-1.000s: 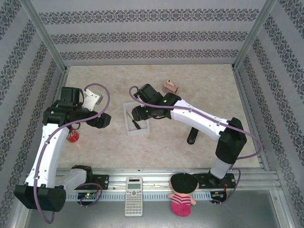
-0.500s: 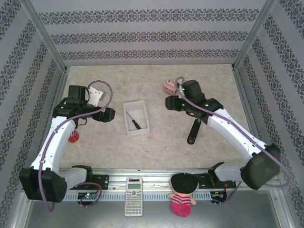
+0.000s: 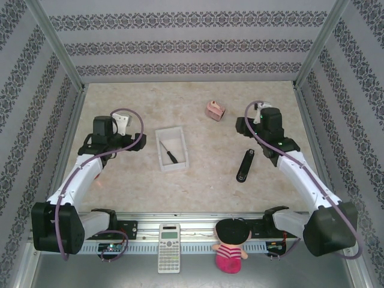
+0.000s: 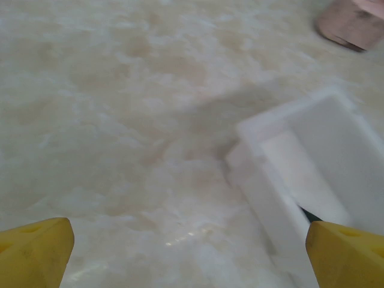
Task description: Put the screwdriver in the bin
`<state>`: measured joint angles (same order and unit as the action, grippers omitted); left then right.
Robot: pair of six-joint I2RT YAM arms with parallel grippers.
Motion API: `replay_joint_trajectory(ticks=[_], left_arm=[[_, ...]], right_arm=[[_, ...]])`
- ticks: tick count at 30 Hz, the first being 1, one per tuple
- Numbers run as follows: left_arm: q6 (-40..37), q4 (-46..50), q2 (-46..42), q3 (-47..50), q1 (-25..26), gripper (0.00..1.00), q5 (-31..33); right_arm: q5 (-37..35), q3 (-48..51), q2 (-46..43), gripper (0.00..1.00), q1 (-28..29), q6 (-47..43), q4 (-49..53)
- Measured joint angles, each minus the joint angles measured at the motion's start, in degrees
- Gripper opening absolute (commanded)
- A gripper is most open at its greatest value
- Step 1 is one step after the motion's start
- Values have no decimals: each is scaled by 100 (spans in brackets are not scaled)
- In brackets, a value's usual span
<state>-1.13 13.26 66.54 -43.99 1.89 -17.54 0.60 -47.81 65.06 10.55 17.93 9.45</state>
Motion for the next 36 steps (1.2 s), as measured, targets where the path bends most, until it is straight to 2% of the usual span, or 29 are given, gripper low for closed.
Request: replay_joint_trajectory(ticks=[3, 6, 9, 10, 17, 26, 32, 36], left_arm=[[173, -658, 138, 271, -2, 99, 485], [297, -1386, 264, 597, -26, 99, 750], [319, -2214, 321, 1193, -48, 99, 866], [317, -2487, 358, 1419, -48, 99, 935], [260, -4564, 1209, 2199, -50, 99, 1644], [181, -7222, 2485, 2872, -107, 99, 1788], [160, -7718, 2533, 2992, -125, 99, 1827], [166, -7698, 2533, 2859, -125, 99, 1985]], right_arm=[[-190, 490, -181, 67, -409, -52, -566], [-452, 940, -282, 73, -568, -275, -1060], [-745, 1342, -437, 81, -634, -527, -1399], [-861, 1497, -529, 89, -660, -601, -1561], [-1327, 2468, -809, 92, -743, -752, -2712], [-1296, 3025, -402, 95, -745, -1119, -4028], [-1049, 3198, 557, 96, -859, -1432, -4990], [-793, 3193, 1270, 97, -896, -1473, -5672]])
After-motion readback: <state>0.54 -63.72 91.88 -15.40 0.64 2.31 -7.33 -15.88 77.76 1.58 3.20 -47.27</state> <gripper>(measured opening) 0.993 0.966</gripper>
